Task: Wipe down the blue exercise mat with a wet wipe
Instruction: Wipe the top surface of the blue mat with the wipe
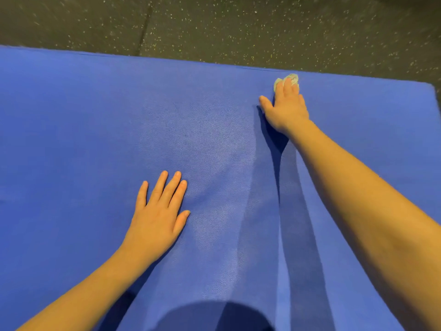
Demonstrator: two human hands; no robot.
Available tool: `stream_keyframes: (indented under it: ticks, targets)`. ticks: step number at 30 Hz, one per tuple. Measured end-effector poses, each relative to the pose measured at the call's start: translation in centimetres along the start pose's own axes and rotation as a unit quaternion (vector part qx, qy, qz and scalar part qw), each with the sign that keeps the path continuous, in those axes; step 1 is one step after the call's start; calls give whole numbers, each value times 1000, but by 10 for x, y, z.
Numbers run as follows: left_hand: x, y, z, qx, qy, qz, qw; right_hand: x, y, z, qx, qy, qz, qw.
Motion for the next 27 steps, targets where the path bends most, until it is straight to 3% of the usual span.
stream_keyframes:
  ticks: [5, 7, 11, 14, 17, 18, 21, 23, 27]
  targets:
    - [2, -2, -1, 1, -15, -4, 1000, 32, -17, 67, -204, -105, 18, 973]
    - [0, -2, -2, 0, -22, -9, 1000, 20, 0, 66, -188, -67, 33, 979]
    - [-6, 10, 11, 5, -33, 1, 999, 13, 17, 71, -53, 10, -27, 998]
    - [-4, 32, 36, 25, -48, 16, 998, 35, -4, 115, -135, -48, -44, 989]
    - [-4, 37, 45, 21, -52, 11, 998, 31, 4, 139, -225, -91, 7, 970]
    - [-4, 35, 44, 21, -49, 6, 999, 25, 14, 137, -212, -73, 19, 974]
    - [-5, 32, 41, 19, -53, -3, 998, 10, 43, 135, -59, -2, -23, 998]
    - [-9, 33, 41, 8, -60, 0, 998, 19, 40, 151, -17, 10, -54, 998]
    - [-15, 44, 48, -6, -79, 8, 997, 41, 6, 213, -152, -91, -69, 982]
Point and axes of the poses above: each hand's wrist, its own z-axis away from the middle knuckle, its own x-axis out of the palm, y = z × x, the point moved 5 cm from there along -z, towards the middle knuckle, and after that the axes turned 15 degrees about -z, right-handed, at the moved point
